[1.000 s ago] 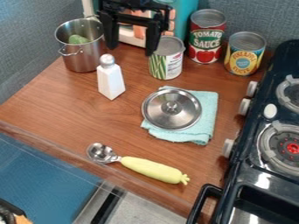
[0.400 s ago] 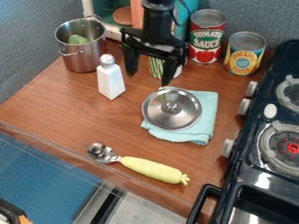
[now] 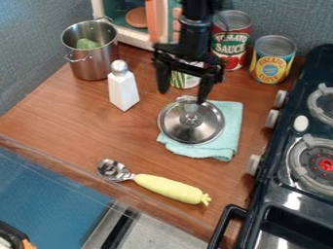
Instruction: Took the lid and closed the metalic pot
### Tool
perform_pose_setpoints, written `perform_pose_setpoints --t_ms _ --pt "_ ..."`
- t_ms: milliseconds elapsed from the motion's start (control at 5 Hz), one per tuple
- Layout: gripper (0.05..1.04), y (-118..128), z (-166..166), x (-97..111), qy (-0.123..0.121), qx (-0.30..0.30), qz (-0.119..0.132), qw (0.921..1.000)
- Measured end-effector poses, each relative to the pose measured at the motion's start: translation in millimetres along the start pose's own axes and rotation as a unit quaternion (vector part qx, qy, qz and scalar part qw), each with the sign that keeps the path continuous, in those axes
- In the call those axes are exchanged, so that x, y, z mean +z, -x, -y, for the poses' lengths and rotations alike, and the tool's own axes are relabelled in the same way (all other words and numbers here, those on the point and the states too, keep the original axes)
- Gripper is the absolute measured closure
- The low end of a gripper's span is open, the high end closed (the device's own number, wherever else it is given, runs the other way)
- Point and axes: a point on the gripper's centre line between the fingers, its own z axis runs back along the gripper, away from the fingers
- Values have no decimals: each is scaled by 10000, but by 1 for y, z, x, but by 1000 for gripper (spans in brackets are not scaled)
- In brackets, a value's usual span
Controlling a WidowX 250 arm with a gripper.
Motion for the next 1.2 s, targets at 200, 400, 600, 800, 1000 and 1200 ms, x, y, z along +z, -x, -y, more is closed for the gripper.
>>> perform_pose_setpoints --t_ms 200,400,600,800,1000,1200 --pt "83 -2 17 -3 27 -27 53 10000" --pt "83 -1 30 -6 54 -53 54 10000" --pt "83 1 33 -10 2 -86 63 9999" --pt "83 4 31 -13 -54 -173 39 9998" --pt "83 3 23 -15 -117 -173 18 9998" --pt "83 3 12 -17 -142 -109 -49 9998"
